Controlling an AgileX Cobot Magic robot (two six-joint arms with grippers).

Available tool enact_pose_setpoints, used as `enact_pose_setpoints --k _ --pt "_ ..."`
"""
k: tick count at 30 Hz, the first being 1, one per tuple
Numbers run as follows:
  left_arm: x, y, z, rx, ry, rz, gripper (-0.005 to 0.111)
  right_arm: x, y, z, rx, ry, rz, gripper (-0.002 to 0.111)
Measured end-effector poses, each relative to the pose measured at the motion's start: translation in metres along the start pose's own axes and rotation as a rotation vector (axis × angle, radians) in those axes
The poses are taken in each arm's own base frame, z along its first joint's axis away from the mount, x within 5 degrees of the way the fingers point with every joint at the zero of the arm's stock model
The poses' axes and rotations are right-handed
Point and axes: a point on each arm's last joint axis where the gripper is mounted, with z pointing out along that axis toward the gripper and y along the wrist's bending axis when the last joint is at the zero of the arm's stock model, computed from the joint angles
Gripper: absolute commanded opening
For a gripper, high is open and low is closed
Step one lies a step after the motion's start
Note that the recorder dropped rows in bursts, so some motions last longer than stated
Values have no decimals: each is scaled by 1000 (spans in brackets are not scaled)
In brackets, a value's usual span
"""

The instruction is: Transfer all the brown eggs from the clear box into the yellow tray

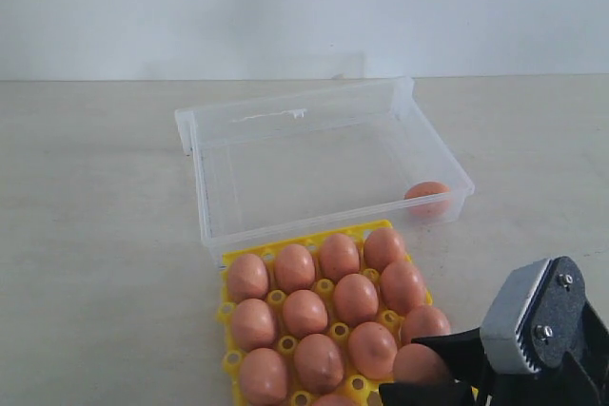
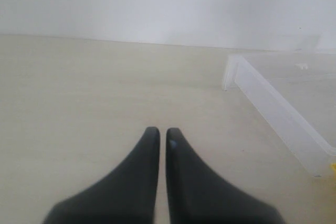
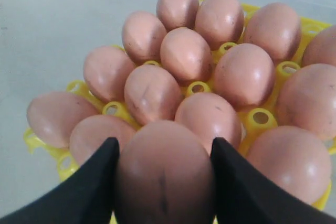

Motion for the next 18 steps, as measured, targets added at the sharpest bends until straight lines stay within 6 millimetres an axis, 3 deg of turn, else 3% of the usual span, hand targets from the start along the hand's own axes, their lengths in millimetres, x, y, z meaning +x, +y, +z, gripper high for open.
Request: enact_pose_setpoints --k 9,14,18 --pt "0 0 0 0 0 0 4 -3 1 0 -17 -25 4 0" --pt "0 0 0 0 0 0 4 -4 -5 5 37 86 132 0" --pt "0 0 0 0 0 0 4 -10 -1 9 -17 122 170 0"
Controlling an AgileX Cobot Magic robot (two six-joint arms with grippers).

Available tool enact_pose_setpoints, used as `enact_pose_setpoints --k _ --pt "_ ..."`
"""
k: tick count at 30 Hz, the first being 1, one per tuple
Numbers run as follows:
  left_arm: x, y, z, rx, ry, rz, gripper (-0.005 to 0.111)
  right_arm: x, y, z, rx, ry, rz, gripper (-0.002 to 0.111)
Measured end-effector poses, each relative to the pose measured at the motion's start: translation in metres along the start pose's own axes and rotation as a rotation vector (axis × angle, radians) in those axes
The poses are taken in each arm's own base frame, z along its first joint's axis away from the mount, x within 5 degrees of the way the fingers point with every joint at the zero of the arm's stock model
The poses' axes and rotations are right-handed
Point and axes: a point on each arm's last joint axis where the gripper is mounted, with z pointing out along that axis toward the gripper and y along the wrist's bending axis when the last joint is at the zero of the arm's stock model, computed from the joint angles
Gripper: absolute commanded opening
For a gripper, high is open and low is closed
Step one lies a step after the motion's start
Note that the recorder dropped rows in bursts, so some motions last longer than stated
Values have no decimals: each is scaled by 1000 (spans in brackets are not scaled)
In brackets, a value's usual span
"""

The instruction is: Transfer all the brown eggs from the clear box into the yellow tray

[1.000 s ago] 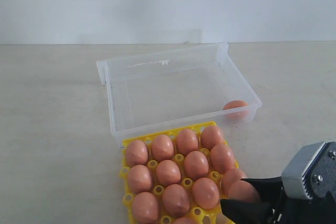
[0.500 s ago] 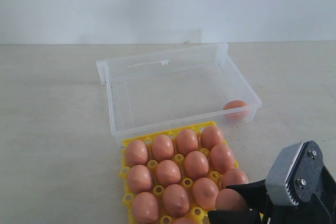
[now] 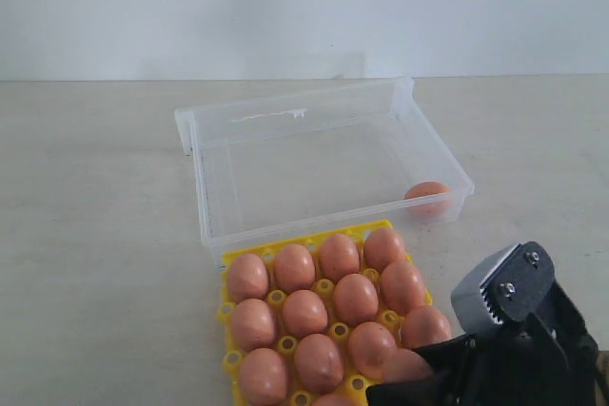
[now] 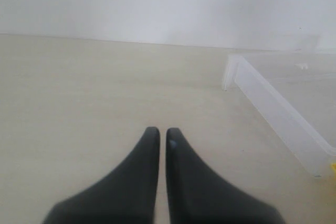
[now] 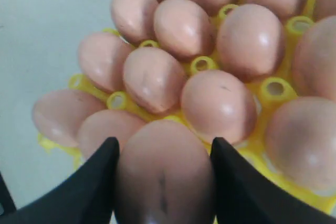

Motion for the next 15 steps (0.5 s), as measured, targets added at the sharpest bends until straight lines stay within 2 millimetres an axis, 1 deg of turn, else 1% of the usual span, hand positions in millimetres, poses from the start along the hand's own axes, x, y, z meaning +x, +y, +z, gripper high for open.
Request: enact_pose_setpoints --k 4,6,8,9,10,11,12,13,14,15 --pt "0 0 0 0 0 0 4 -19 6 3 -62 -57 -36 0" --pt "0 0 0 0 0 0 4 -38 7 5 -57 -108 -93 0" --pt "0 0 0 0 0 0 4 -62 5 7 -14 -164 -158 0" --pt "0 0 0 0 0 0 4 -88 2 7 57 -212 -188 0" --pt "0 0 0 0 0 0 4 -103 -1 6 103 -237 -185 0" --pt "0 0 0 0 0 0 4 -129 -5 3 189 -264 -162 0" --pt "0 0 0 0 0 0 4 -144 -9 2 227 -278 -153 0" --pt "0 0 0 0 0 0 4 -171 -21 5 306 -280 -128 0" --pt "0 0 0 0 0 0 4 -179 -30 10 345 -262 -106 0" --pt "0 0 0 0 0 0 4 -196 -49 21 438 -199 -68 0"
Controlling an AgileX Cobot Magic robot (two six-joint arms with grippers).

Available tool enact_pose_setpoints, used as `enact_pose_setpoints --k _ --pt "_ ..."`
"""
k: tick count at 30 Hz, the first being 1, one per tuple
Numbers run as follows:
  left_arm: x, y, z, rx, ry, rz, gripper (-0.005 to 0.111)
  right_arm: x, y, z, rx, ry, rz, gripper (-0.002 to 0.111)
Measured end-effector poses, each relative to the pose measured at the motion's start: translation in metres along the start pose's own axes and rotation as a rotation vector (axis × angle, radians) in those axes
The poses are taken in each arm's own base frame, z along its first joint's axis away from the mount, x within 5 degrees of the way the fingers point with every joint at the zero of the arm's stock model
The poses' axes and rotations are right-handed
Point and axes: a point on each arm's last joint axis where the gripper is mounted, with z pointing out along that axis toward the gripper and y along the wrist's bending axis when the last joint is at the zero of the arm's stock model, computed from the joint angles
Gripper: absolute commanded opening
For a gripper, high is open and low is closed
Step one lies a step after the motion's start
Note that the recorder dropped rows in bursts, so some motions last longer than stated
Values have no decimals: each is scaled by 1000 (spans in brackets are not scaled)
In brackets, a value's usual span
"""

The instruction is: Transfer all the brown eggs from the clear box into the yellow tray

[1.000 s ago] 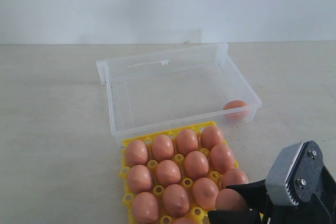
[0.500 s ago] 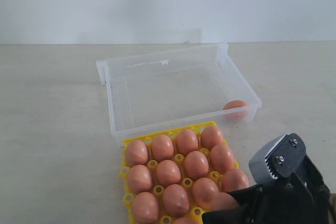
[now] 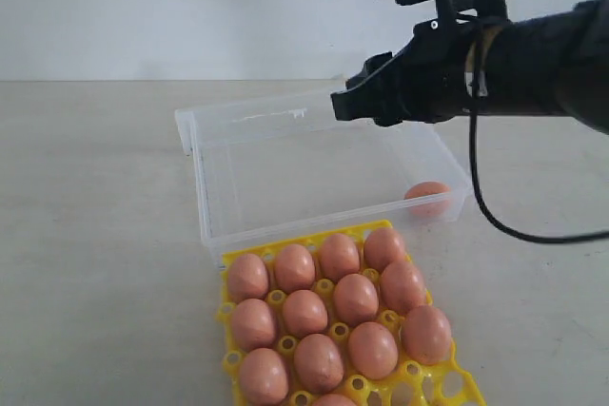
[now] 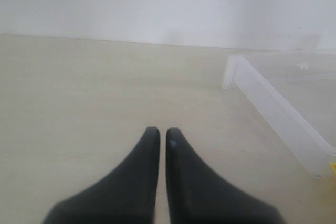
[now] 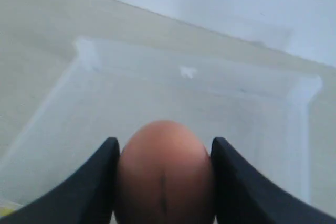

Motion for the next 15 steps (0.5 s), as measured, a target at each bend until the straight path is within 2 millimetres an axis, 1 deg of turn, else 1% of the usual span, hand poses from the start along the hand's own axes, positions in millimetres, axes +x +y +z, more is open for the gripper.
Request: enact_pose_setpoints --k 1,2,3,4,5,6,8,9,12,15 --pt "0 0 0 0 0 0 4 4 -7 15 65 94 -15 0" --pt "0 0 0 0 0 0 4 10 -11 25 100 166 -43 0" --pt "0 0 0 0 0 0 4 25 -14 36 126 263 -107 0" --pt "0 0 0 0 0 0 4 34 -15 41 126 310 -169 0" --pt "0 0 0 0 0 0 4 48 -15 43 106 346 -257 0" --pt "0 0 0 0 0 0 4 55 -14 42 84 346 -294 0" --pt "0 0 0 0 0 0 4 69 -7 40 -8 274 -327 0" --pt "0 0 0 0 0 0 4 73 2 37 -92 177 -327 0" --pt "0 0 0 0 0 0 4 82 14 28 -214 43 -303 0" --pt "0 0 0 0 0 0 4 92 28 13 -361 -122 -253 0"
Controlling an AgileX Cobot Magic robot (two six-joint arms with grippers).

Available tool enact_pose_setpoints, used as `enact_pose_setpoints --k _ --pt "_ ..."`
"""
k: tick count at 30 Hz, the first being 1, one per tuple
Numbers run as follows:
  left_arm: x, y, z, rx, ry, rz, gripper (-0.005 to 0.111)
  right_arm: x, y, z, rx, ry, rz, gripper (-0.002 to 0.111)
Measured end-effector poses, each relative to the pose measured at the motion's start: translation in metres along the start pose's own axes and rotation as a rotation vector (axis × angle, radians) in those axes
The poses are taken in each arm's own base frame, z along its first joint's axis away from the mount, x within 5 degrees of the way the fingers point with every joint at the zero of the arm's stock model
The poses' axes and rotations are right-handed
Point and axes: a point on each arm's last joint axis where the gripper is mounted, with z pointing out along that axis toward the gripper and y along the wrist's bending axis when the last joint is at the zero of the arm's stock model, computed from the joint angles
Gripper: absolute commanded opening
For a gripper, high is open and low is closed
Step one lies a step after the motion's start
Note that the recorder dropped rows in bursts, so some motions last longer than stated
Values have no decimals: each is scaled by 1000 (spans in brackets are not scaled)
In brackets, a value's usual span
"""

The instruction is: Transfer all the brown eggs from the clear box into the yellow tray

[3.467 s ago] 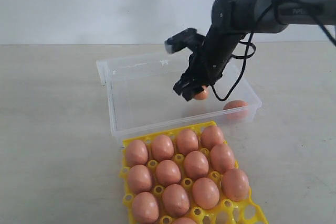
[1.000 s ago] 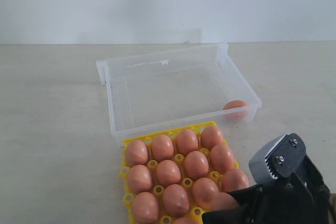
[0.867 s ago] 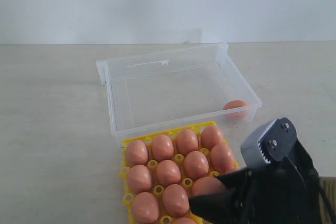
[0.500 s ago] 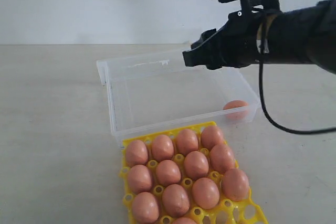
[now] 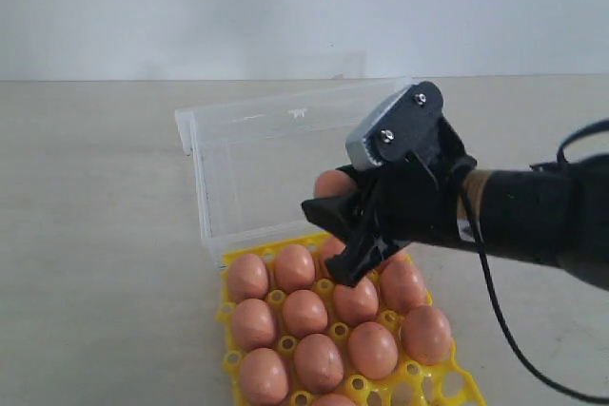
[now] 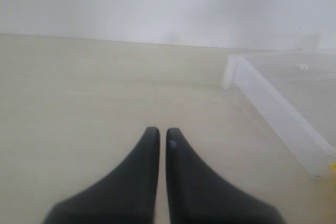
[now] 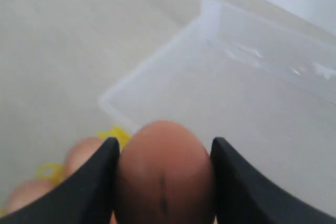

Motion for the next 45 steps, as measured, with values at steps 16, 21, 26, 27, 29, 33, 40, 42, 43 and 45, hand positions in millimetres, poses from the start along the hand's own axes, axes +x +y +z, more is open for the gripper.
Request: enact_pose_setpoints --k 16,21,26,27,29,33,40,42,43,45 --pt "0 0 0 0 0 0 4 80 61 -67 -210 -11 186 0" --pt "0 0 0 0 0 0 4 81 66 -69 -256 -2 190 0" --pt "0 0 0 0 0 0 4 85 70 -73 -276 13 196 0" --pt "0 0 0 0 0 0 4 87 70 -75 -265 18 190 0" --pt "0 0 0 0 0 0 4 92 70 -78 -241 36 171 0" --pt "0 0 0 0 0 0 4 99 69 -81 -211 84 120 0" --pt "0 0 0 0 0 0 4 97 68 -80 -206 70 108 0" --pt "0 0 0 0 0 0 4 97 68 -80 -199 69 113 2" --pt "0 0 0 0 0 0 4 97 67 -80 -192 69 124 5" --pt "0 0 0 0 0 0 4 97 67 -80 -185 69 133 16"
